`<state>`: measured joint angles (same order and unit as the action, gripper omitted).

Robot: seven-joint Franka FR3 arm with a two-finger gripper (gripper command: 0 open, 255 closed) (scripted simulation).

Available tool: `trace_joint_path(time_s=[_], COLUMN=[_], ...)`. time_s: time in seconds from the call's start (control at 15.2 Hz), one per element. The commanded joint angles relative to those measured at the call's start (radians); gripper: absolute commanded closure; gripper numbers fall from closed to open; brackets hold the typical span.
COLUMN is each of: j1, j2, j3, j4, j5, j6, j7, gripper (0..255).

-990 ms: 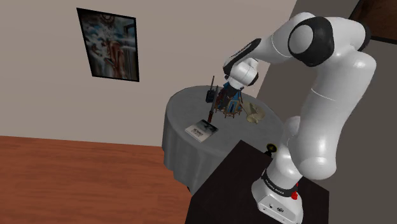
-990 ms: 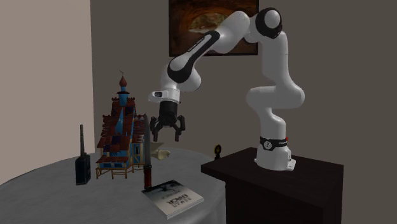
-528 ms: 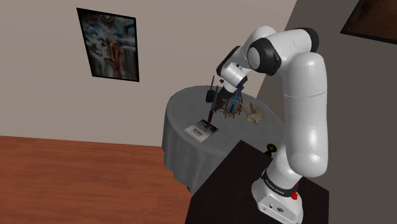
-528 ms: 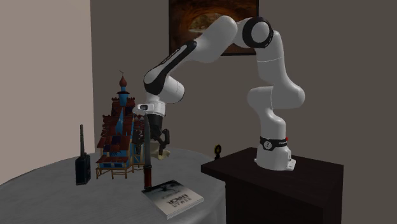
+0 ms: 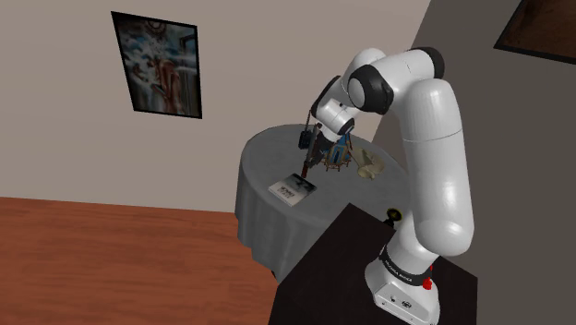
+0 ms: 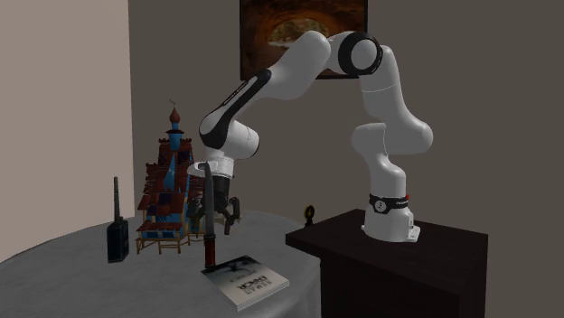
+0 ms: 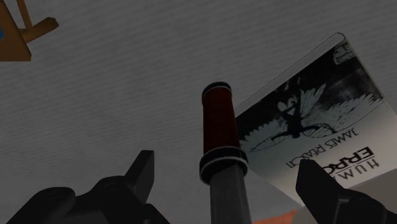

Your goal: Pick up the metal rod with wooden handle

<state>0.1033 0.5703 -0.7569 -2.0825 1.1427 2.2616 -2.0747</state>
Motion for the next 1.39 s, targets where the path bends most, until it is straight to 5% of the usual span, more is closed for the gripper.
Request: trace_joint_path(time_s=[0.0,0.59,1.32], j1=[-0.002,-0.004,0.066], j2=[0.004,0.006,-0.117], j3=[0.003,0.004,-0.084], j4=[0.000,0.003,-0.017], j5=[0.005,0.006,-0.131], j6=[0.002,0.001,-0.034], j7=[-0.005,-0.004,0.104], gripper=[255,255,255])
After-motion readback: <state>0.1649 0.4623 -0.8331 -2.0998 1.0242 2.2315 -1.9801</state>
